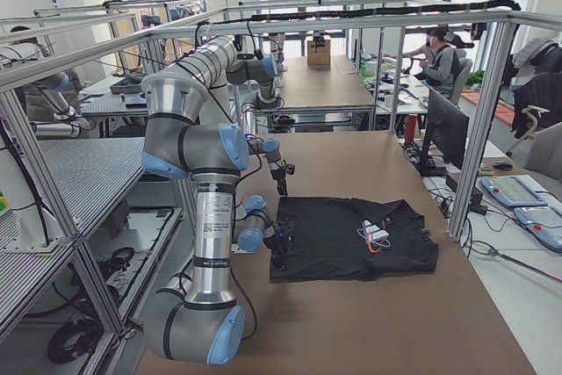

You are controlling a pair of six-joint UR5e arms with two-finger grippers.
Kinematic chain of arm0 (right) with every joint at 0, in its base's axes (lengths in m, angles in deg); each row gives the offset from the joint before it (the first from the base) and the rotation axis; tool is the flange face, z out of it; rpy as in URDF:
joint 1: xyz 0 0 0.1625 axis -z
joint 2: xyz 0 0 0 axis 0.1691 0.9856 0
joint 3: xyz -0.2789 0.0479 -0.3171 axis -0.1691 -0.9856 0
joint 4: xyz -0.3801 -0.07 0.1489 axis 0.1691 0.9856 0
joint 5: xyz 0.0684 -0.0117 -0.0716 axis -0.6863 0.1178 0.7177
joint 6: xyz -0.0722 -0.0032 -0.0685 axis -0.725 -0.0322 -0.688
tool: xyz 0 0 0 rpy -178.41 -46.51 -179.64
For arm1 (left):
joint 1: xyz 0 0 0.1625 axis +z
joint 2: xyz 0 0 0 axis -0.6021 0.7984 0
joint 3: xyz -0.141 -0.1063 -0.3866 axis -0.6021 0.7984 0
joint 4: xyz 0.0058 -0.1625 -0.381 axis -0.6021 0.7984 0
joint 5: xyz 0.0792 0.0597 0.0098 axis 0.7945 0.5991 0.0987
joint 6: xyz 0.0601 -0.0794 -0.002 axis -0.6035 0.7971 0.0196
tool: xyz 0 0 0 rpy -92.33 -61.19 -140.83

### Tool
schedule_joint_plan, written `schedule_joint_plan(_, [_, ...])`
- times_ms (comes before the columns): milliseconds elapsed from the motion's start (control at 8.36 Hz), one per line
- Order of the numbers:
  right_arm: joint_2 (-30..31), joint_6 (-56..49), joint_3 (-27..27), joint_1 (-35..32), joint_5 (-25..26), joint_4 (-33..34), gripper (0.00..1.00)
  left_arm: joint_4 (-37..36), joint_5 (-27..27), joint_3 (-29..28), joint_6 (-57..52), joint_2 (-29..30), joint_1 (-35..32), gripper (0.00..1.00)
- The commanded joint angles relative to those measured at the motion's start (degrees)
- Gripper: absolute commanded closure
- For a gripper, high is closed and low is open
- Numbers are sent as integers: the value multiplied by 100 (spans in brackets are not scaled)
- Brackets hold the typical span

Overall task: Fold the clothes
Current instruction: 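Grasp the hem corners with both grippers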

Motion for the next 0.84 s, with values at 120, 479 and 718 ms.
schedule_joint_plan(120, [5, 0, -1, 0, -9, -5, 5, 0, -1, -4, -10, -9, 11, 95])
schedule_joint_plan(479, [40, 0, -18, 0, -26, 4, 5, 0, -1, 5, -19, -43, 11, 100])
schedule_joint_plan(718, [251, 9, -36, 114, 8, -5, 8, 0, -1, 5, -10, -44, 11, 100])
